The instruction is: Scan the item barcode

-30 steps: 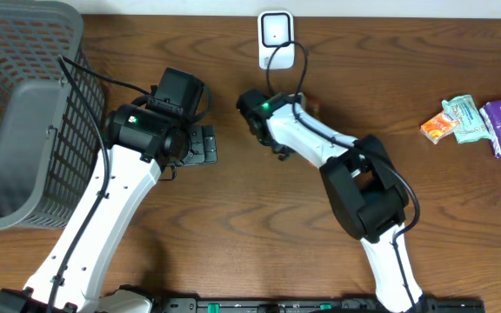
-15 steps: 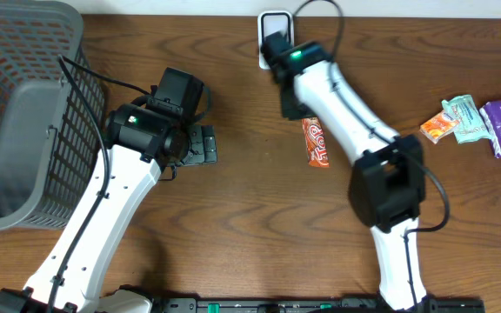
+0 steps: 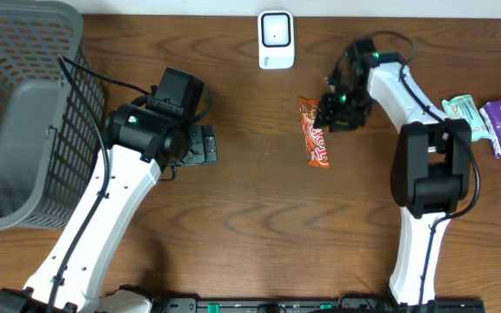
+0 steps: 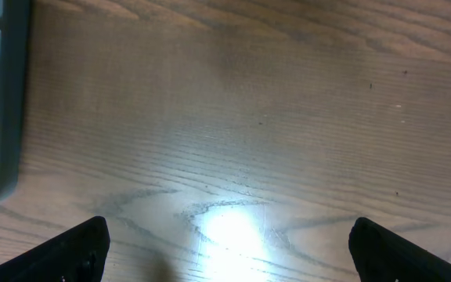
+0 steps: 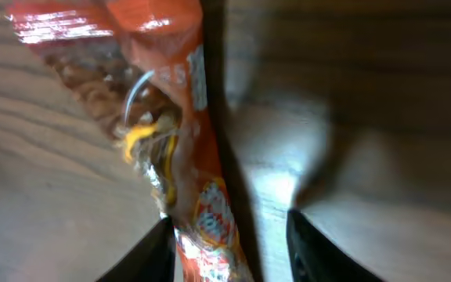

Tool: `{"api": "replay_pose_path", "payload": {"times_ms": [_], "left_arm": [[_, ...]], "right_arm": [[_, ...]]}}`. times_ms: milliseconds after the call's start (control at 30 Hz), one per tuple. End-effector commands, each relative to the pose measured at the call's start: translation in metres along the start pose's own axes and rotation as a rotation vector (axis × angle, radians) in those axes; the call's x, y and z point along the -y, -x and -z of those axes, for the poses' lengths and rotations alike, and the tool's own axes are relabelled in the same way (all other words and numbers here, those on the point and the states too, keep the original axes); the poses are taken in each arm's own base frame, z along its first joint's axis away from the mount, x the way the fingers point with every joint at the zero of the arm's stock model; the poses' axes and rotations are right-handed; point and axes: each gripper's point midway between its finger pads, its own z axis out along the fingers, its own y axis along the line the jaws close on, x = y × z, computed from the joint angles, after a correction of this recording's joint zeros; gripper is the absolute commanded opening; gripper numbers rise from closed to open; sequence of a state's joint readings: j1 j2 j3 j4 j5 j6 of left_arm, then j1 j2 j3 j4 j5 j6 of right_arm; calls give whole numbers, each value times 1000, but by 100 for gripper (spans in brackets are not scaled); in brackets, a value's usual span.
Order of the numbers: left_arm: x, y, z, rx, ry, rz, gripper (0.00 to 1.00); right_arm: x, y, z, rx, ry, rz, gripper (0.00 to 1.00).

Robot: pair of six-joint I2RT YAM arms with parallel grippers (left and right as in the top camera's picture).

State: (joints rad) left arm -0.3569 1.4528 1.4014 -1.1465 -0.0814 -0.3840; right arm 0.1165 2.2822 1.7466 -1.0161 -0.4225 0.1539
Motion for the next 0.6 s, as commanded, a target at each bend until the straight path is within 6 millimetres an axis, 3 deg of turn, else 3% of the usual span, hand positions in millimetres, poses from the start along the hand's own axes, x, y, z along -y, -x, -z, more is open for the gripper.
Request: {"api": "replay_pose_path", "payload": {"times_ms": [0,100,200,233,400,567], "left_arm": [[-2,1,1,3,6,-11,98],[-2,1,1,3,6,-11,98],[-2,1,1,3,6,-11,98],[-2,1,1,3,6,-11,98],[-2,1,1,3,6,-11,98],[-2,1,1,3,6,-11,98]], "right_arm": [[-15,-12,-9,-29,194,10,40],[-12,-20,-22,-37,209,5,38],[-10,-22,-28,-38,208,-33,4],[-11,-20,-28,-36,210,-56,1],[-35,-1,-12,16,307,-82,1],[-80,44,24,145,441,-49,1]]}}
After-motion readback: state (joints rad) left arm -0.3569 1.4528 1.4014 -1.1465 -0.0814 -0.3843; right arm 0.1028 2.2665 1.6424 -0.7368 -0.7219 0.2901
